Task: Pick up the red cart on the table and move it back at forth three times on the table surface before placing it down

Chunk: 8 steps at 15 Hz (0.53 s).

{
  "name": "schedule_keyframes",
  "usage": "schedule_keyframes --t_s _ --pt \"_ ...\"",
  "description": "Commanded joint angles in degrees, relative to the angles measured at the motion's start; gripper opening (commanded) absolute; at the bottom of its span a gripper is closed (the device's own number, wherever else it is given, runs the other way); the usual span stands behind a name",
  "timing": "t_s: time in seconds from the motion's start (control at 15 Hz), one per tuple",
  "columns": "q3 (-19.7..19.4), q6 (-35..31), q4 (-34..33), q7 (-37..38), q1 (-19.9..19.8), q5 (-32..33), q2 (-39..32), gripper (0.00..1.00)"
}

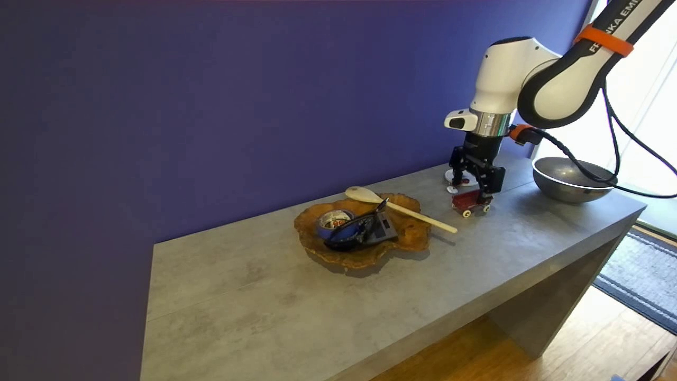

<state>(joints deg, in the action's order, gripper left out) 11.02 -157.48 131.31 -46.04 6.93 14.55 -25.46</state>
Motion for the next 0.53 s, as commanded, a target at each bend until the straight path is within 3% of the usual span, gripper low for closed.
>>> schedule_keyframes --t_s 0.0,0.47 --pt "-1.3 -2.6 -1.4 1.0 0.5 3.8 -2.4 1.0" --pt "-2.6 -4.3 -2.4 1.6 1.1 6.7 -4.3 1.0"
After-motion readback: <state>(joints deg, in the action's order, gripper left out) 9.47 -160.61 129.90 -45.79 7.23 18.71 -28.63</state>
